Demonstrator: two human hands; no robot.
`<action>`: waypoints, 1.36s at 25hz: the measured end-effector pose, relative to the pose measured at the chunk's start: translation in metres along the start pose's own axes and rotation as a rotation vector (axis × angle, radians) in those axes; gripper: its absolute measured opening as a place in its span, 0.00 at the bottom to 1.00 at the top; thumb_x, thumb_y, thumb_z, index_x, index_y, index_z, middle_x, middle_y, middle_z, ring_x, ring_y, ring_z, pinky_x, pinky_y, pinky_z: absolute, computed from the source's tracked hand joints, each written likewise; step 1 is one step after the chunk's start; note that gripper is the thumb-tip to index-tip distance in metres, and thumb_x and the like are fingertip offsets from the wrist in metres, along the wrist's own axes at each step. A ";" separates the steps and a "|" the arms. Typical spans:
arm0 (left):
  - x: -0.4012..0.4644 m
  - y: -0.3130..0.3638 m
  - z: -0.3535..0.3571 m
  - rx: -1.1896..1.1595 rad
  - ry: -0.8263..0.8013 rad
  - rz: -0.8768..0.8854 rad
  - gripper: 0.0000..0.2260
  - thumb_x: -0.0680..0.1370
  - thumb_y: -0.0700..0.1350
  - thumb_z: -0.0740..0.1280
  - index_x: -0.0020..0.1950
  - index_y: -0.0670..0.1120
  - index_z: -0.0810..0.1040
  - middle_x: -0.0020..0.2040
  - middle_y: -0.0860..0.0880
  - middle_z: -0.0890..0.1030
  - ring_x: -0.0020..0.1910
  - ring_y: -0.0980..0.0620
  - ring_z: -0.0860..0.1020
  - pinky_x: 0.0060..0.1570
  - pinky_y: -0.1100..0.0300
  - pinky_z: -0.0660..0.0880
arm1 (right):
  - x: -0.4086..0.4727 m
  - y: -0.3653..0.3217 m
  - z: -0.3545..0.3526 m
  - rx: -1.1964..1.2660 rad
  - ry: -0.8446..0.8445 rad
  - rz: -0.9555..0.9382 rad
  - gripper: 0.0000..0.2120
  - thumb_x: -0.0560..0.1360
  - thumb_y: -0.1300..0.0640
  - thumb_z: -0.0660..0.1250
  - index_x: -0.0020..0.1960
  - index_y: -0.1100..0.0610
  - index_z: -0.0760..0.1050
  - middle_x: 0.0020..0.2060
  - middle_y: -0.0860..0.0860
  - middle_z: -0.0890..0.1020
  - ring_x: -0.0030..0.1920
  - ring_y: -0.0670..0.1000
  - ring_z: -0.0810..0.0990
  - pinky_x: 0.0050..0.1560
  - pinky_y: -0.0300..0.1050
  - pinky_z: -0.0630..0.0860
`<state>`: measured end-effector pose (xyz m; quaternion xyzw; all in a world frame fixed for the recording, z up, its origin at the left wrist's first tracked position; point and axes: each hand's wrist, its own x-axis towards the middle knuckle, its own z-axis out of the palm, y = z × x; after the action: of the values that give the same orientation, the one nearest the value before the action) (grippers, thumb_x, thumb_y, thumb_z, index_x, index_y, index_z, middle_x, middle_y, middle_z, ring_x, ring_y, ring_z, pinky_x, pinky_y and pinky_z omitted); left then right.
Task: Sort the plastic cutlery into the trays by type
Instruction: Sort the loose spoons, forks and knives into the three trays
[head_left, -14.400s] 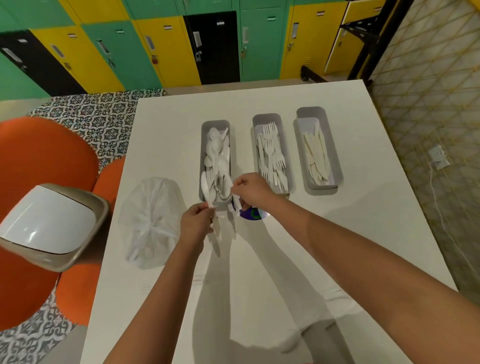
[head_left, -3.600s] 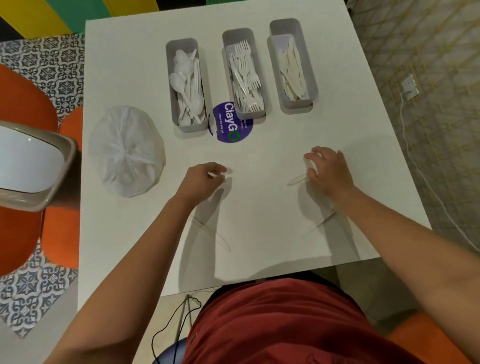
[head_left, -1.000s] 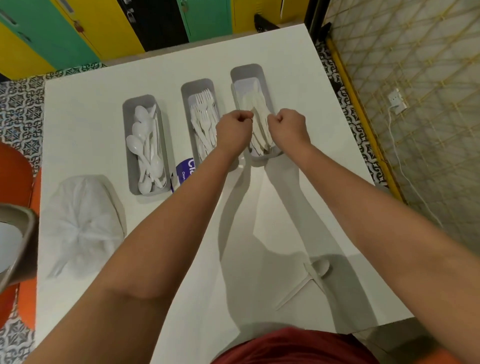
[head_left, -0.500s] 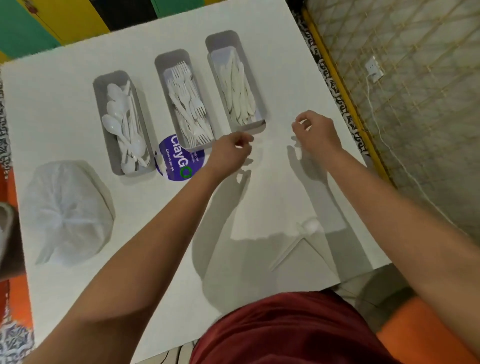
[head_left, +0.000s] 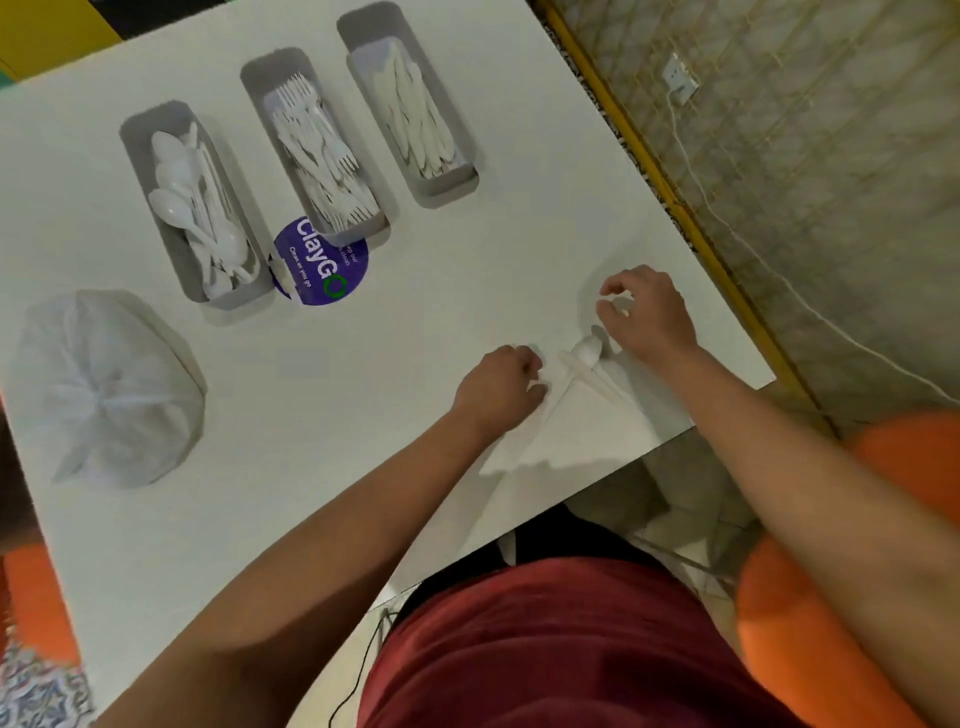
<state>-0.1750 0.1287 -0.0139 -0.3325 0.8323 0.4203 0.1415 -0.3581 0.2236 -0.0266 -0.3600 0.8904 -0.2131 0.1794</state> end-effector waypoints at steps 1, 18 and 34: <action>-0.003 -0.001 0.007 0.029 0.001 0.017 0.13 0.75 0.47 0.67 0.57 0.45 0.75 0.56 0.46 0.77 0.55 0.47 0.76 0.49 0.59 0.71 | -0.010 0.003 0.002 -0.024 0.000 -0.004 0.09 0.73 0.55 0.66 0.51 0.58 0.77 0.52 0.54 0.78 0.53 0.57 0.74 0.53 0.53 0.73; -0.034 -0.015 0.032 0.060 0.084 -0.065 0.10 0.75 0.33 0.57 0.53 0.39 0.75 0.48 0.41 0.78 0.47 0.42 0.77 0.38 0.58 0.69 | -0.095 0.021 0.025 -0.078 -0.146 0.000 0.08 0.75 0.56 0.64 0.52 0.58 0.76 0.46 0.53 0.80 0.48 0.56 0.76 0.50 0.52 0.73; -0.027 -0.060 -0.076 -0.611 0.455 -0.329 0.08 0.71 0.33 0.60 0.44 0.39 0.77 0.36 0.45 0.78 0.31 0.49 0.76 0.42 0.55 0.79 | 0.014 -0.089 0.025 0.277 -0.057 -0.079 0.13 0.77 0.68 0.54 0.57 0.63 0.74 0.50 0.59 0.74 0.48 0.54 0.74 0.52 0.44 0.72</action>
<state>-0.1116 0.0548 0.0099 -0.5723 0.6150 0.5356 -0.0862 -0.3057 0.1495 -0.0052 -0.3725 0.8323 -0.3304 0.2438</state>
